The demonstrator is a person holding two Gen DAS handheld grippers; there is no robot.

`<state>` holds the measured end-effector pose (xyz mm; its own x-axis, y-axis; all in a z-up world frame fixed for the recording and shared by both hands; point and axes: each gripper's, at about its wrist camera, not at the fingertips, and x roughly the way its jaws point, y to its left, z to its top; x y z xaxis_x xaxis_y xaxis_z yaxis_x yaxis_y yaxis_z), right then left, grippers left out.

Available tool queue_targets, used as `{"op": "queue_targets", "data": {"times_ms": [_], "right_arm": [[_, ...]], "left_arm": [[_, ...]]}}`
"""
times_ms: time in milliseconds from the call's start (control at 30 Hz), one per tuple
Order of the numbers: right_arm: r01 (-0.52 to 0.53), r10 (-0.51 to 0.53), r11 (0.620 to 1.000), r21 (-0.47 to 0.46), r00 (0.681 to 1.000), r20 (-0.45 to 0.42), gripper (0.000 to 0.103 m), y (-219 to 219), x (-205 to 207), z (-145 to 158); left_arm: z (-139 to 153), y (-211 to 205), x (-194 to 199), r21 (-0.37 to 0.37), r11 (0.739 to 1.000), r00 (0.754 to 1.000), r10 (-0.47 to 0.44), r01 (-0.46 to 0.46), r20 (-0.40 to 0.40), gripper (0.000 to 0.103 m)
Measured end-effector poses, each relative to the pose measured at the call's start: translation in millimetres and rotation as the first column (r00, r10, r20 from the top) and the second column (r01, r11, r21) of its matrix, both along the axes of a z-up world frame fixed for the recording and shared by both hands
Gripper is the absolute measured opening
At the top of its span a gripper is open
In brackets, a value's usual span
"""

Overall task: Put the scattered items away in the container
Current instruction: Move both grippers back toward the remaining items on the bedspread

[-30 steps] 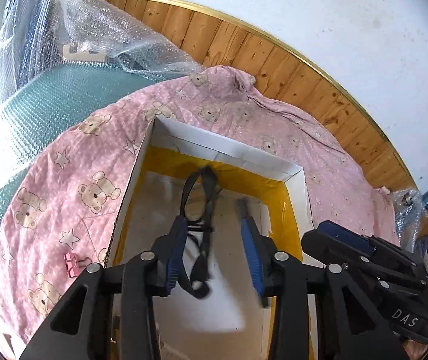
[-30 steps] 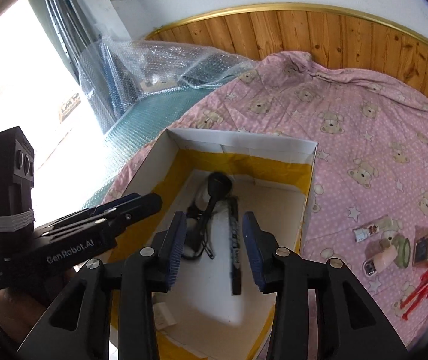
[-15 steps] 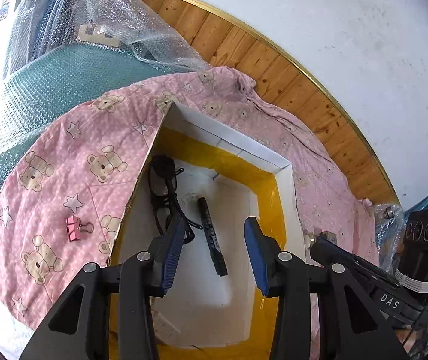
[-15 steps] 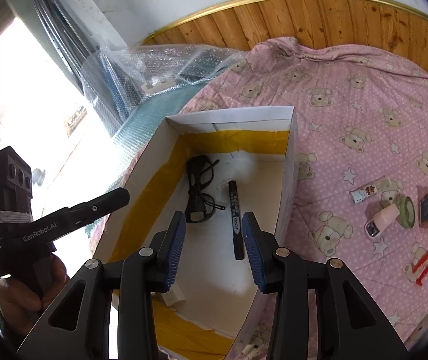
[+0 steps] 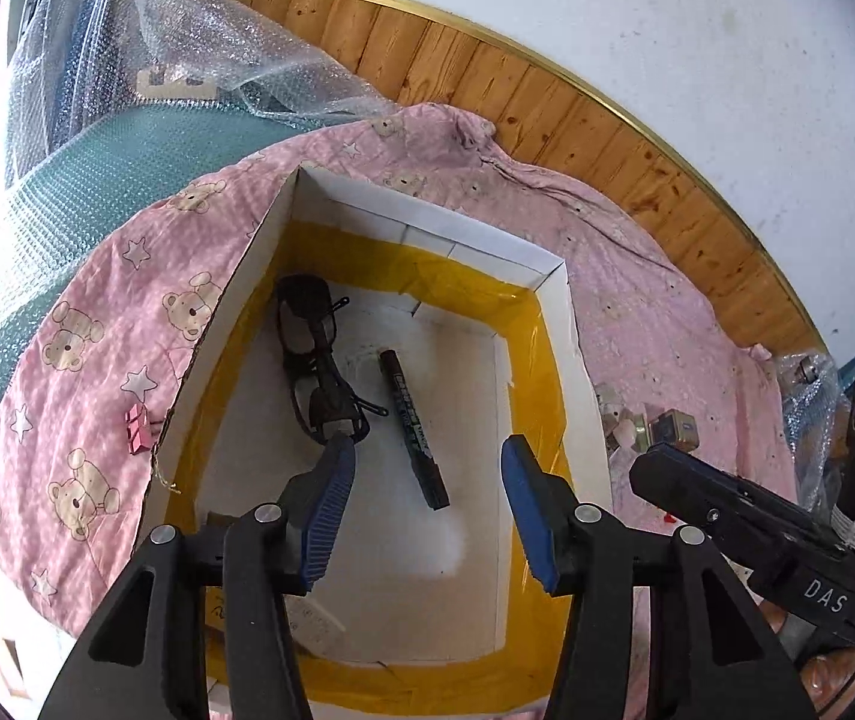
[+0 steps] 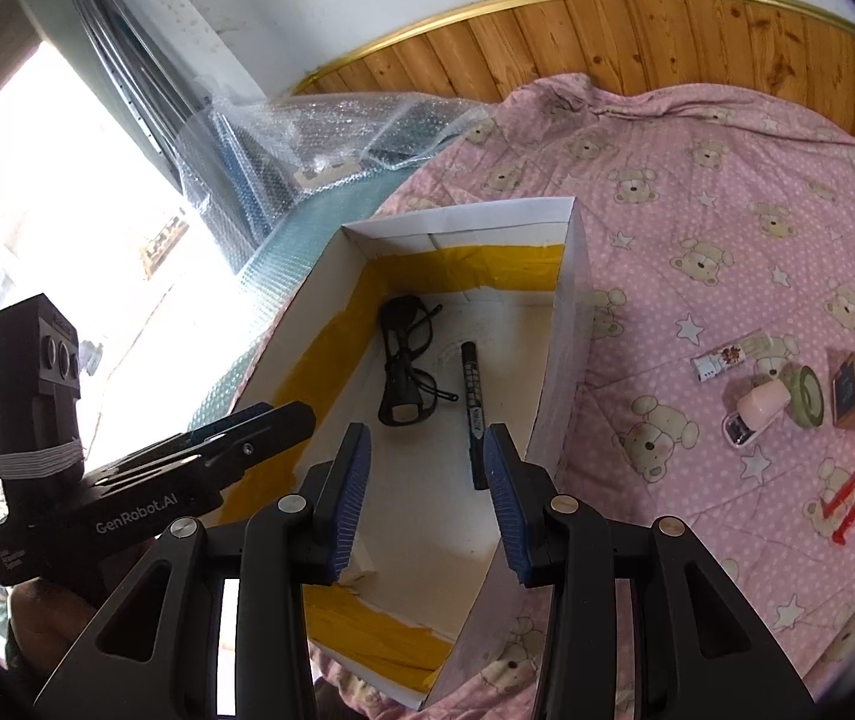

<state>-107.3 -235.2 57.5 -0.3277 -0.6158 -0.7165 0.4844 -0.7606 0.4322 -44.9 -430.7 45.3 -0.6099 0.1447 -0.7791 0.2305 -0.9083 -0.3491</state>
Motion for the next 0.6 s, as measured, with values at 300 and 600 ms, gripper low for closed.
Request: {"op": "queue_targets", "data": {"times_ms": [300, 600], "right_arm": [[0.006, -0.006, 1.000, -0.023, 1.000, 0.005, 0.042, 18.0, 10.6, -2.8], [0.040, -0.039, 0.997, -0.062, 0.999, 0.013, 0.042, 44.8, 15.4, -5.0]], "left_arm": [[1.2, 27.1, 7.8, -0.055, 0.997, 0.999, -0.044, 0.045, 0.023, 0.052], [14.1, 56.9, 12.9, -0.094, 0.992, 0.996, -0.085, 0.086, 0.011, 0.054]]}}
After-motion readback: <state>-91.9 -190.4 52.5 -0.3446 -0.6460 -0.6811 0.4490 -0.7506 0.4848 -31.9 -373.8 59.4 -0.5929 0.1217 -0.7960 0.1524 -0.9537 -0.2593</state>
